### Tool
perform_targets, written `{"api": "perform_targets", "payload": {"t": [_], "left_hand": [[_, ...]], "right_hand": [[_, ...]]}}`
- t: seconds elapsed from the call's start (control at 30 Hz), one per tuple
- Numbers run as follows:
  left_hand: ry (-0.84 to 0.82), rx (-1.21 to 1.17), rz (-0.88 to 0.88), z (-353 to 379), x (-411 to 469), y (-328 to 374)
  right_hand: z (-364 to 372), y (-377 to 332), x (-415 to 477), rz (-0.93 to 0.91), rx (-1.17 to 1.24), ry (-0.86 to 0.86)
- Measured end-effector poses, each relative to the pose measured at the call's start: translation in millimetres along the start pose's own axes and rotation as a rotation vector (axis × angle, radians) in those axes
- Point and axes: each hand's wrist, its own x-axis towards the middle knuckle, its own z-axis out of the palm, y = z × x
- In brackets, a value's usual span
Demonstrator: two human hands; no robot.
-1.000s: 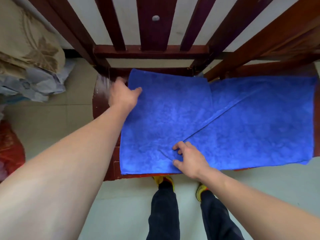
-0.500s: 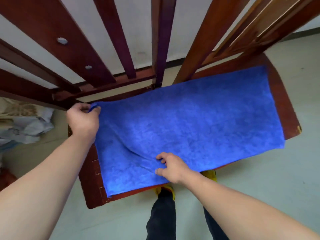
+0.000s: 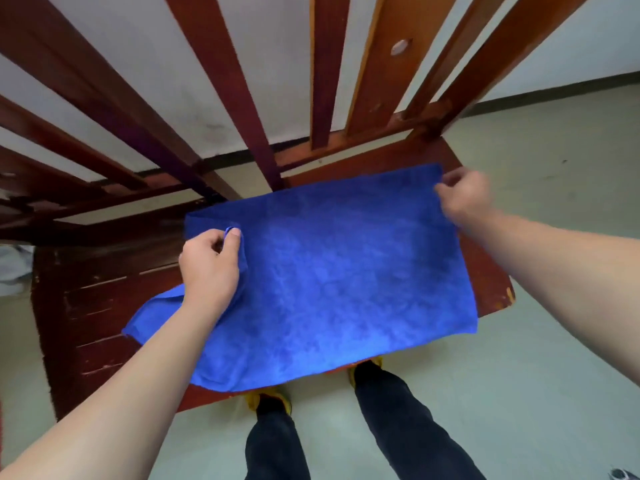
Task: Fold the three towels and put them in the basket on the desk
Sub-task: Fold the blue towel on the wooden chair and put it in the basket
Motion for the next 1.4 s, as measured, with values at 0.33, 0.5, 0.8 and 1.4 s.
{"api": "perform_targets", "payload": {"t": [0.33,0.5,0.8,1.4], "left_hand": [[0.047,-0.008,-0.060,43.3,-14.9,4.3],[0.054,-0.091,-0.156,35.6,-25.3,0.2],[0.157,-0.493,-0.557,-26.1,-42.9,-33.5],[0.127,-0.607,-0.659,-98.9,-28.1,-193.1]], "right_hand": [[5.5,-3.9,61.4,-0.197,-0.293,-0.122],[8.5,-8.0,17.0,-0.163,0.017,-0.136],[50.7,-70.6,-128.3,-0.159,0.354,-0.619],[232.3,-184.8,-285.5,-0.129,0.217,-1.001]]}}
